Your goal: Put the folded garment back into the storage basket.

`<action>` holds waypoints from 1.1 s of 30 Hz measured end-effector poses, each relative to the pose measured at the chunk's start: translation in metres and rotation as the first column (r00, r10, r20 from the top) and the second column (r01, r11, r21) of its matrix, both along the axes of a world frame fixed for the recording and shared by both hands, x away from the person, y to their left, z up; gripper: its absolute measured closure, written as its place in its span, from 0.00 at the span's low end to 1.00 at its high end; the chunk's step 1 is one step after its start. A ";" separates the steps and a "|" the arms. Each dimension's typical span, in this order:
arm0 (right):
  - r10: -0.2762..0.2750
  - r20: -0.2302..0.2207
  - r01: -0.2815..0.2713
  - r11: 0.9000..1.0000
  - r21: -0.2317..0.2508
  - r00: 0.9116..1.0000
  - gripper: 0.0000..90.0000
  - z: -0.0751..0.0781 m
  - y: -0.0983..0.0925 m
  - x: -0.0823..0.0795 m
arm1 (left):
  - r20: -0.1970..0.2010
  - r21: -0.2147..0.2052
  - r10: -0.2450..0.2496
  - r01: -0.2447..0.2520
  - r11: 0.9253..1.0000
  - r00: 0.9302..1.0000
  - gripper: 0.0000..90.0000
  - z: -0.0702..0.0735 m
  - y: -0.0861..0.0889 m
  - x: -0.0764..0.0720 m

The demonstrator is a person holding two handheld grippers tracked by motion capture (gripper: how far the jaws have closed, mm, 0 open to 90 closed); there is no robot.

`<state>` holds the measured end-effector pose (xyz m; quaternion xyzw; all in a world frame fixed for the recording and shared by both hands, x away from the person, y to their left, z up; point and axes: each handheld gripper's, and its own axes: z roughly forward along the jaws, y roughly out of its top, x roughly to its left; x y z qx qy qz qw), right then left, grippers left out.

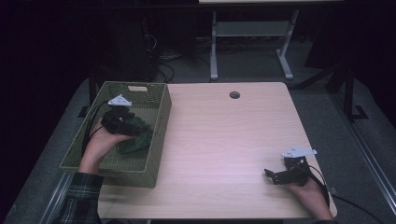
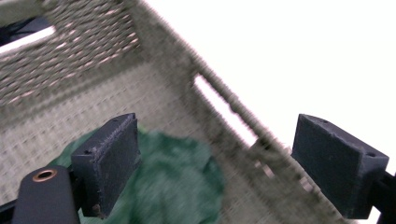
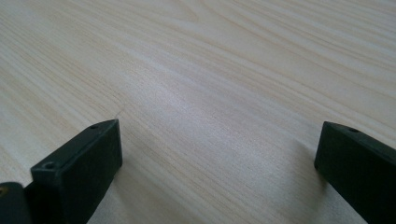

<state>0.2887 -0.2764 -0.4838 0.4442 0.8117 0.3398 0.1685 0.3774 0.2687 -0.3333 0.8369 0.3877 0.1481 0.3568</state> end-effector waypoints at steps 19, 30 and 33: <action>0.001 0.000 -0.001 1.000 -0.001 1.000 0.01 0.000 0.000 0.000 | 0.036 -0.056 -0.140 0.142 0.988 0.989 0.16 0.012 -0.079 -0.003; 0.001 0.000 -0.001 1.000 -0.001 1.000 0.01 0.000 0.000 0.000 | 0.050 -0.086 -0.198 0.202 0.976 0.979 0.17 0.006 -0.124 -0.009; 0.001 0.000 -0.001 1.000 -0.001 1.000 0.01 0.000 0.000 0.000 | 0.049 -0.079 -0.220 0.223 0.972 0.974 0.17 0.000 -0.136 -0.012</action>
